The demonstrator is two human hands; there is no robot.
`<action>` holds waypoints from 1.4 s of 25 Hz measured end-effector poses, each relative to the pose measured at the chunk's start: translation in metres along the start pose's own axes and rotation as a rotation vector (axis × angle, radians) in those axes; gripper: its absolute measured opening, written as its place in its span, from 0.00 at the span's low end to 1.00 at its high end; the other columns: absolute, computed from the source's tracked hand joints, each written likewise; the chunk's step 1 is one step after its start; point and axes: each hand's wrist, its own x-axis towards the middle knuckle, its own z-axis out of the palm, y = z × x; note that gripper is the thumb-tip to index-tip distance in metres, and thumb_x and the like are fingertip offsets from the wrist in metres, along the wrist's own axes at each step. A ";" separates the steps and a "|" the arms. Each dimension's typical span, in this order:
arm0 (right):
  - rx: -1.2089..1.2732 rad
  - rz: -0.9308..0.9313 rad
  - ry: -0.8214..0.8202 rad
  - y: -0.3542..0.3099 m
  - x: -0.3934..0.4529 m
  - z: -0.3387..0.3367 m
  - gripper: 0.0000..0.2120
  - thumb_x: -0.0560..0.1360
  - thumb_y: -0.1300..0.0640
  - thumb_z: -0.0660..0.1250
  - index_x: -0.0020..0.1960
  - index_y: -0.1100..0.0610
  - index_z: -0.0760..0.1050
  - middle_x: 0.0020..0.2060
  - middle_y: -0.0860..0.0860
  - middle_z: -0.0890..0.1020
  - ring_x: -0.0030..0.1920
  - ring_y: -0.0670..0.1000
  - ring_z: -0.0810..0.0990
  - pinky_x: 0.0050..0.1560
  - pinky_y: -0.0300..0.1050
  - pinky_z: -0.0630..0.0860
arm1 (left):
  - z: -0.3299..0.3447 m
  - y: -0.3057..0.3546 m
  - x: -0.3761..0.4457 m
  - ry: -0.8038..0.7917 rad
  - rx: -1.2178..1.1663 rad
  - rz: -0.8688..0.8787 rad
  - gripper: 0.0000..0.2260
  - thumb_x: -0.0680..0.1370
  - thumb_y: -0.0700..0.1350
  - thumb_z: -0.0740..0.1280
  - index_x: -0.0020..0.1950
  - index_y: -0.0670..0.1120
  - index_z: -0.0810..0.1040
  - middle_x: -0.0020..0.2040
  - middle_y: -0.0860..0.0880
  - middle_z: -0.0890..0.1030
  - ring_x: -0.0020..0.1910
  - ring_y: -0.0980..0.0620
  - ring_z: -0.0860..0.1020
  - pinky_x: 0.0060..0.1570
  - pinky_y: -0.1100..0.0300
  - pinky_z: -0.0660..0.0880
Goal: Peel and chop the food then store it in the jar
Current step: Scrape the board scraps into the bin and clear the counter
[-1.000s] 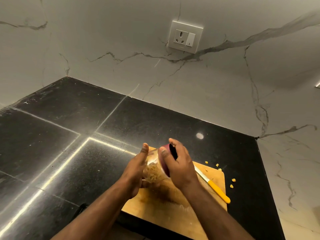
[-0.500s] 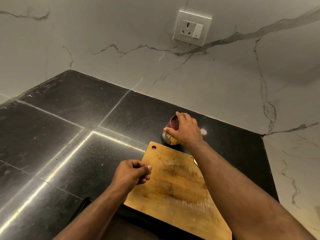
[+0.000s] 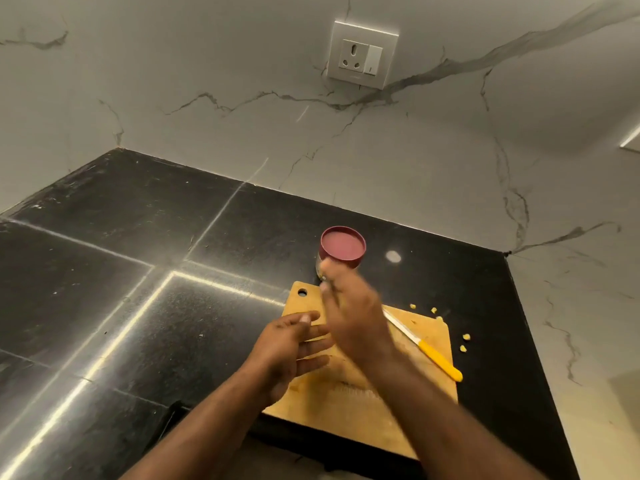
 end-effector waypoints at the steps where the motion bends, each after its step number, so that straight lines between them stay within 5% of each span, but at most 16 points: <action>1: -0.030 0.010 -0.127 -0.004 -0.028 0.006 0.20 0.83 0.54 0.59 0.74 0.49 0.67 0.68 0.41 0.72 0.68 0.37 0.67 0.68 0.31 0.65 | 0.005 0.005 -0.001 -0.018 -0.081 -0.033 0.14 0.86 0.47 0.57 0.64 0.44 0.78 0.55 0.43 0.85 0.51 0.47 0.85 0.46 0.51 0.82; 4: -0.230 0.119 -0.206 0.016 -0.075 0.010 0.22 0.84 0.49 0.55 0.77 0.46 0.61 0.76 0.42 0.63 0.75 0.39 0.57 0.75 0.36 0.57 | 0.006 0.012 0.005 -0.033 -0.152 -0.094 0.15 0.85 0.48 0.58 0.67 0.44 0.76 0.57 0.41 0.84 0.51 0.45 0.84 0.52 0.48 0.81; 7: -0.198 0.149 -0.106 0.010 -0.080 0.002 0.22 0.83 0.49 0.55 0.77 0.47 0.62 0.74 0.39 0.64 0.73 0.36 0.57 0.70 0.28 0.53 | 0.011 0.006 0.004 -0.079 -0.087 -0.160 0.16 0.84 0.51 0.60 0.67 0.44 0.76 0.58 0.41 0.84 0.54 0.42 0.84 0.56 0.45 0.80; 10: -0.185 0.180 -0.194 0.015 -0.089 0.004 0.22 0.83 0.48 0.55 0.76 0.47 0.64 0.74 0.42 0.66 0.75 0.40 0.59 0.73 0.36 0.56 | 0.016 0.004 -0.001 -0.142 -0.025 -0.157 0.15 0.83 0.54 0.62 0.63 0.46 0.78 0.56 0.43 0.84 0.53 0.45 0.84 0.55 0.47 0.80; 15: -0.453 0.567 0.036 0.091 -0.086 -0.051 0.19 0.80 0.56 0.61 0.71 0.52 0.72 0.66 0.49 0.77 0.66 0.51 0.73 0.65 0.46 0.69 | -0.010 -0.001 0.005 0.078 0.650 0.209 0.16 0.81 0.53 0.66 0.69 0.53 0.75 0.64 0.51 0.79 0.58 0.50 0.79 0.54 0.53 0.77; 20: -0.709 0.674 -0.107 0.110 -0.087 -0.055 0.19 0.81 0.55 0.57 0.71 0.49 0.70 0.64 0.49 0.76 0.63 0.53 0.73 0.60 0.52 0.73 | -0.021 -0.021 0.009 0.208 1.130 0.333 0.24 0.78 0.57 0.67 0.73 0.57 0.69 0.73 0.51 0.70 0.70 0.45 0.68 0.66 0.44 0.71; 24: -0.602 0.715 0.018 0.109 -0.095 -0.054 0.18 0.80 0.61 0.61 0.69 0.53 0.72 0.60 0.52 0.75 0.60 0.53 0.74 0.59 0.50 0.75 | -0.026 -0.026 0.008 0.235 1.108 0.280 0.29 0.77 0.57 0.68 0.76 0.56 0.64 0.76 0.49 0.64 0.73 0.42 0.63 0.69 0.43 0.66; 29: -0.420 0.868 0.213 0.111 -0.113 -0.057 0.10 0.79 0.59 0.61 0.59 0.54 0.75 0.50 0.51 0.73 0.44 0.51 0.77 0.42 0.46 0.77 | -0.032 -0.019 0.014 0.230 0.990 0.189 0.32 0.77 0.56 0.69 0.78 0.53 0.61 0.75 0.45 0.64 0.71 0.39 0.68 0.67 0.42 0.70; 35: -0.228 0.983 0.329 0.118 -0.111 -0.065 0.10 0.79 0.61 0.60 0.58 0.55 0.75 0.45 0.51 0.79 0.42 0.51 0.77 0.35 0.44 0.72 | -0.034 -0.004 0.016 0.268 0.523 0.046 0.28 0.79 0.53 0.68 0.76 0.48 0.64 0.69 0.42 0.73 0.64 0.40 0.74 0.59 0.42 0.75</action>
